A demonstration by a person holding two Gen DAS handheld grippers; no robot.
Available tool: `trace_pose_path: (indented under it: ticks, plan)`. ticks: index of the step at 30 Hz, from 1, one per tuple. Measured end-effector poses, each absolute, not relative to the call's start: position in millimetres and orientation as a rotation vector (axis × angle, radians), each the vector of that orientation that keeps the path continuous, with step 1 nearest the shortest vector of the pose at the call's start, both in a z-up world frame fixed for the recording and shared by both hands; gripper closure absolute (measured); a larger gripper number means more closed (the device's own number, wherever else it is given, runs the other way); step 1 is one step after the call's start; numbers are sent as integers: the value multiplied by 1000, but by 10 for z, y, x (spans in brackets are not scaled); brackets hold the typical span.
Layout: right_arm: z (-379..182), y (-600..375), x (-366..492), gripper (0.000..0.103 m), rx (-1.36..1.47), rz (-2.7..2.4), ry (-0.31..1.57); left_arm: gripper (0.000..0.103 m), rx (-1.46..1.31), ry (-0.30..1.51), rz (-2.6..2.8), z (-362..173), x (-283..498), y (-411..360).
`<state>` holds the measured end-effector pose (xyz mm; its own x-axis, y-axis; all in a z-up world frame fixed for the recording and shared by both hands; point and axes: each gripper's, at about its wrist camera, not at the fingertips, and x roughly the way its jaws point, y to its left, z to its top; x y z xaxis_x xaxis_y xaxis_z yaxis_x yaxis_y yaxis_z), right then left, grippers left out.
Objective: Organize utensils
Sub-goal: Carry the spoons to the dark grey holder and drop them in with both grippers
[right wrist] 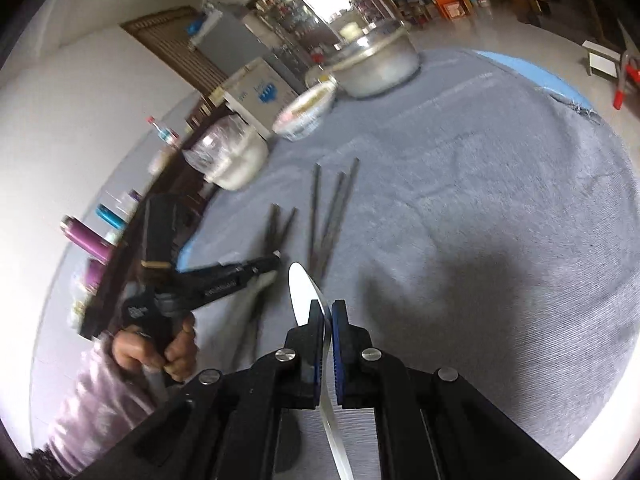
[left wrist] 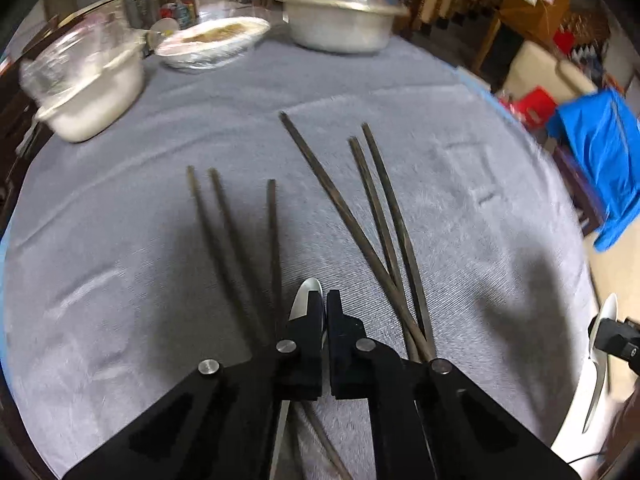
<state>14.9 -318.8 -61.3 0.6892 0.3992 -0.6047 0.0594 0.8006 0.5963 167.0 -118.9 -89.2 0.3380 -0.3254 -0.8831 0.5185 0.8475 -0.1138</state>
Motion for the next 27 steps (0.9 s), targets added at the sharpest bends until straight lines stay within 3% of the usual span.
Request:
trace_pose_path:
  ticks: [7, 15, 19, 27]
  plan:
    - [-208, -3000, -78, 98, 719, 260, 565, 101, -136, 957, -612, -239, 1310, -614]
    - [-9, -2590, -269, 98, 789, 308, 353, 101, -506, 656, -698, 544, 479, -105]
    - [-94, -2431, -302, 98, 771, 252, 319, 101, -658, 512, -735, 510, 204, -67]
    - [-315, -2332, -423, 98, 707, 211, 344, 101, -688, 554, -681, -152, 160, -218]
